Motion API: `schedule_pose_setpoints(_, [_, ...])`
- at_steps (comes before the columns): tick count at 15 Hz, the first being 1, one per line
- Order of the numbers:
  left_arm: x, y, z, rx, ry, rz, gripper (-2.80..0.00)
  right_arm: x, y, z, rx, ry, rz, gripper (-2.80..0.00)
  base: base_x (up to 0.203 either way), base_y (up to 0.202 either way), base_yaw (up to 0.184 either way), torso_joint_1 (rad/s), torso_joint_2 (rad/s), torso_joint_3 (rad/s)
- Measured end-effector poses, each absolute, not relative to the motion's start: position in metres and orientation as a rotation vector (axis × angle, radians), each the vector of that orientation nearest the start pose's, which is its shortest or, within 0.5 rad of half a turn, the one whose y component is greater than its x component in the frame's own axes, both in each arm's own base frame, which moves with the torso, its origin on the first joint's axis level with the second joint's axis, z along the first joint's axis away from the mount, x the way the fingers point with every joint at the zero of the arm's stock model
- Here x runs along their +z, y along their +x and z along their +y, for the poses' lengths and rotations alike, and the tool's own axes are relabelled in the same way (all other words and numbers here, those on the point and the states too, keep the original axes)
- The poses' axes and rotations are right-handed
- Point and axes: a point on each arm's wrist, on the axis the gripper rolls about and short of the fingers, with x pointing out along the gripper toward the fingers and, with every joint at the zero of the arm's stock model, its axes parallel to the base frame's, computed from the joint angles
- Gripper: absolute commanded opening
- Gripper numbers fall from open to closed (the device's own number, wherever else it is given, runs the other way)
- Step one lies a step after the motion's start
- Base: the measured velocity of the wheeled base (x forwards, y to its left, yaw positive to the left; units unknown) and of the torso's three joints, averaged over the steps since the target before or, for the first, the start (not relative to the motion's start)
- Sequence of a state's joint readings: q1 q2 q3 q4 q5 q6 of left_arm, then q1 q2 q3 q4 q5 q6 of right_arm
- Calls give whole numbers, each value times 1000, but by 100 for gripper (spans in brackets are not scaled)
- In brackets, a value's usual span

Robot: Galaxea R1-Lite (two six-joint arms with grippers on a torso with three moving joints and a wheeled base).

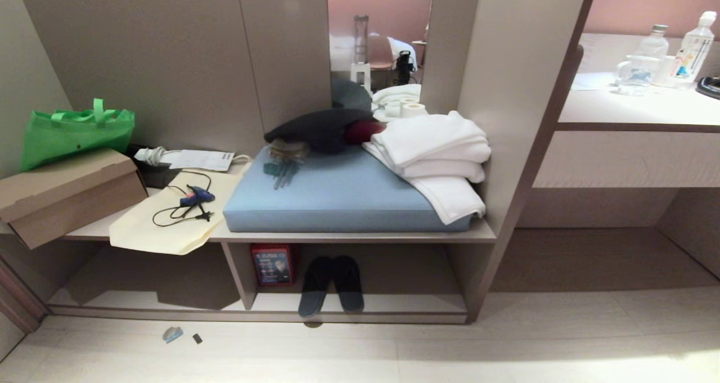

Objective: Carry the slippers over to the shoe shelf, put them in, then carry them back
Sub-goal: Pick up the slippers in the shoe cabinet

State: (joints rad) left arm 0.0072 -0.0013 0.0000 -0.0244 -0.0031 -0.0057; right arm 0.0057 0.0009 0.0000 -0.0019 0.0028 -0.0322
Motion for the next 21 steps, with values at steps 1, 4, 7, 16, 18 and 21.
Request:
schedule_pose_setpoints(1, [78,-23,0,4,-5,-25,-280,76,-23,0,7,-33,-2,-280,0,0,0,0,0,0])
schedule_pose_setpoints(4, [78,-23,0,4,-5,-25,-280,76,-23,0,8,-32,-2,-280,0,0,0,0,0,0])
schedule_pose_setpoints(7, [78,-23,0,5,-6,-25,-280,76,-23,0,8,-31,-2,-280,0,0,0,0,0,0])
schedule_pose_setpoints(16, [78,-23,0,4,-7,-25,-280,76,-23,0,8,-31,-2,-280,0,0,0,0,0,0])
schedule_pose_setpoints(18, [78,-23,0,4,-7,-25,-280,76,-23,0,8,-32,-2,-280,0,0,0,0,0,0])
schedule_pose_setpoints(21, [78,-23,0,4,-7,-25,-280,76,-23,0,8,-31,-2,-280,0,0,0,0,0,0])
